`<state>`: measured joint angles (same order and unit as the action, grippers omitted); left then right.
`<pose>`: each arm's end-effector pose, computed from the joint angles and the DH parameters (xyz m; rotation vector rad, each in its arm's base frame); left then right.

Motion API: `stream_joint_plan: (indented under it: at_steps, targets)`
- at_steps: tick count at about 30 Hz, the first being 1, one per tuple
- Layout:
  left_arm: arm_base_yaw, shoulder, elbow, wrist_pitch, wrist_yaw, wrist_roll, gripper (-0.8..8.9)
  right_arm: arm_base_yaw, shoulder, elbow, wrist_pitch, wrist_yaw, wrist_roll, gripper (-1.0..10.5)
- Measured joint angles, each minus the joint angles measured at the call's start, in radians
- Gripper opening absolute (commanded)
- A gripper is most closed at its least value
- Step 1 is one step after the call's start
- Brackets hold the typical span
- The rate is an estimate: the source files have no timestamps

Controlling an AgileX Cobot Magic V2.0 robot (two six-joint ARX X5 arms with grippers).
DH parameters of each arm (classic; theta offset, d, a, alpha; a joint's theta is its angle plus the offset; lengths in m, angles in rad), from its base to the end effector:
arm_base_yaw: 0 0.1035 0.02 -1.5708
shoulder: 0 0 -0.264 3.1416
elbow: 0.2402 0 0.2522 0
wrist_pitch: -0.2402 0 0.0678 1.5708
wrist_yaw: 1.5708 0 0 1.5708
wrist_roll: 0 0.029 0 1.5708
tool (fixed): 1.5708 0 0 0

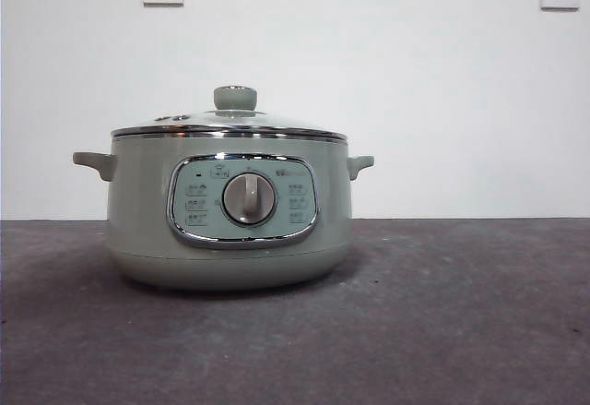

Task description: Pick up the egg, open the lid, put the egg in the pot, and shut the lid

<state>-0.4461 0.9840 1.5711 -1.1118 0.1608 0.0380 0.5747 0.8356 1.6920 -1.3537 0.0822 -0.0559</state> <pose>0.1135 -0.0594 0.4607 0.1117 0.5161 -0.6028 0.0375 0.0214 0.4775 -0.2158 0.4622 0.4958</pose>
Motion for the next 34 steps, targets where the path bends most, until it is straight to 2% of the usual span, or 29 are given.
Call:
stream_joint_plan:
  at_steps: [4,6,8,10,11,18,25,34]
  targets:
    - [0.000,0.008,0.000,-0.026,0.000,-0.005,3.38,0.000,0.000,0.000,0.000,-0.003,0.000,4.1]
    - [0.000,0.011,0.000,-0.037,0.000,-0.005,2.50,0.000,0.000,0.000,0.000,-0.003,0.000,3.8]
    - [0.000,0.014,0.000,-0.046,0.000,-0.005,0.82,0.000,0.000,0.000,0.000,-0.003,0.000,2.1]
    - [0.000,0.016,0.000,-0.048,0.000,-0.005,-0.17,0.000,0.000,0.000,0.000,-0.003,0.000,0.3]
    - [0.000,0.016,0.000,-0.048,0.000,-0.005,-0.08,0.000,0.000,0.000,0.000,-0.003,0.000,-0.2]
    - [0.000,0.016,0.000,-0.048,0.000,-0.007,-0.07,0.000,0.000,0.000,0.000,-0.002,0.003,-0.1]
    - [0.000,0.016,0.000,-0.048,0.000,-0.006,-0.04,0.000,0.000,0.000,0.000,0.000,0.060,0.0]
    - [0.000,0.031,0.000,-0.048,0.000,-0.006,-0.04,0.000,0.000,0.000,0.000,0.000,0.068,0.0]
